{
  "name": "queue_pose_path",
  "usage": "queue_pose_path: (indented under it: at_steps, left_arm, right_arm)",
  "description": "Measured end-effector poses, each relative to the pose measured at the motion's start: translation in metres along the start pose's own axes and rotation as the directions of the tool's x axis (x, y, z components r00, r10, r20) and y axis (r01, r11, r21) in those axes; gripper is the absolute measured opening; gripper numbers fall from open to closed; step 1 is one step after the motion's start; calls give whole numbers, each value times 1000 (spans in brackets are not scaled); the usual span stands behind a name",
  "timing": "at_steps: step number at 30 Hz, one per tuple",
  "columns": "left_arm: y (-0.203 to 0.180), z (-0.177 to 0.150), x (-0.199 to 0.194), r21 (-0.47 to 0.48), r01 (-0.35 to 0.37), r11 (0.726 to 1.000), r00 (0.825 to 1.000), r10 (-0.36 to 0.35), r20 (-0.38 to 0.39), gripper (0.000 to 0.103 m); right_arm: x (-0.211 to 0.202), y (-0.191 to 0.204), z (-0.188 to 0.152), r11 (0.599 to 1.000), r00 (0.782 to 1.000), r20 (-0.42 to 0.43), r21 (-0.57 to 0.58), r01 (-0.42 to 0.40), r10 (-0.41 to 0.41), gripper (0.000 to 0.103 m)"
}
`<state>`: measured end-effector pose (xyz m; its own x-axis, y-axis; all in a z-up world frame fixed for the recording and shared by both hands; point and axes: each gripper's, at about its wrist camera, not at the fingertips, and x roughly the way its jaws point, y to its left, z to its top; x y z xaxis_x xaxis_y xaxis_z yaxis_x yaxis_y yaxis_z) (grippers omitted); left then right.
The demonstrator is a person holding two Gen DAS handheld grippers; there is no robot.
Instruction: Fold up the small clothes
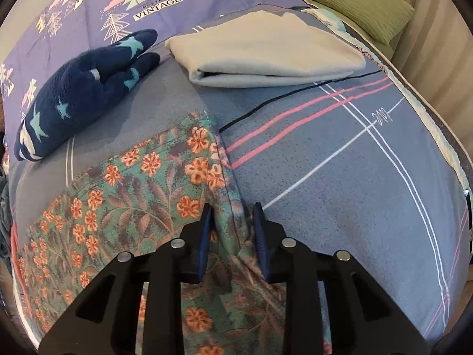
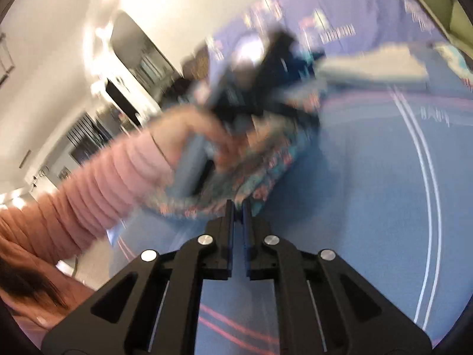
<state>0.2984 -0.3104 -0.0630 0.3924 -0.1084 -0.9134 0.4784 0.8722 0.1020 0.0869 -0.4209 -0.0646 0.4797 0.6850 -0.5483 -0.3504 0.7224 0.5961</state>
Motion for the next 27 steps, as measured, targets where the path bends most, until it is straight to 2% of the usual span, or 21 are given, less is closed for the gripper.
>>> queue_pose_path:
  at_steps: [3,4,7,9,11,14,16,17,18,19,20,21,22,23,25,27]
  left_arm:
    - [-1,1,2,-9,2,1000,1000,-2,14,28]
    - [-2,0,2,-7,2,1000,1000,-2,19,28]
    - [-2,-1,0,-4,2,1000,1000,-2,25,28]
    - [-1,0,0,-15,7,1000,1000,-7,21,28]
    - [0,0,-1,-25,13,1000,1000,-13,19,28]
    - [0,1,0,-34,11,999,1000,-10,16,28]
    - [-1,3,3,-33,0,999,1000,1,8,29]
    - [-2,5,4,-33,-10,999,1000,10,2,29]
    - [-3,9,6,-30,-21,999,1000,21,-2,29]
    - [-3,13,9,-31,-32,999,999,32,-4,29]
    - [-3,16,11,-33,-39,999,999,39,-5,29]
    - [-3,18,12,-34,-48,998,999,48,-4,22]
    - [-3,20,13,-36,-57,998,998,57,0,2]
    - [-2,22,11,-46,-72,996,997,72,3,2]
    - [-1,22,4,-74,-30,997,999,31,18,2]
    - [-2,22,-6,-88,-2,996,999,6,50,2]
  right_arm:
    - [-1,-12,-23,990,995,-22,101,-95,98,6]
    - [-5,-10,-25,986,992,-23,120,-117,121,10]
    - [-6,-9,-33,976,990,-16,171,-138,143,44]
    - [0,-8,-34,969,990,-30,210,-130,140,47]
    - [12,-14,-32,951,992,-39,293,-101,118,55]
    - [27,-23,-19,922,996,-11,379,-82,93,55]
    - [39,-29,-8,887,997,10,456,-71,75,56]
    - [45,-31,-1,876,998,14,479,-62,63,52]
    - [49,-32,4,872,999,14,487,-42,40,45]
    - [55,-33,8,874,1000,4,485,0,-2,16]
    - [61,-37,7,867,1000,-10,497,15,-12,9]
    - [61,-40,3,848,1000,5,530,-6,4,8]
    - [56,-38,1,851,1000,24,525,-20,9,8]
    - [46,-31,-1,867,999,48,498,-24,0,7]
    - [28,-17,-6,895,996,81,446,-15,-23,7]
    - [16,-9,-12,914,992,87,404,45,-87,6]
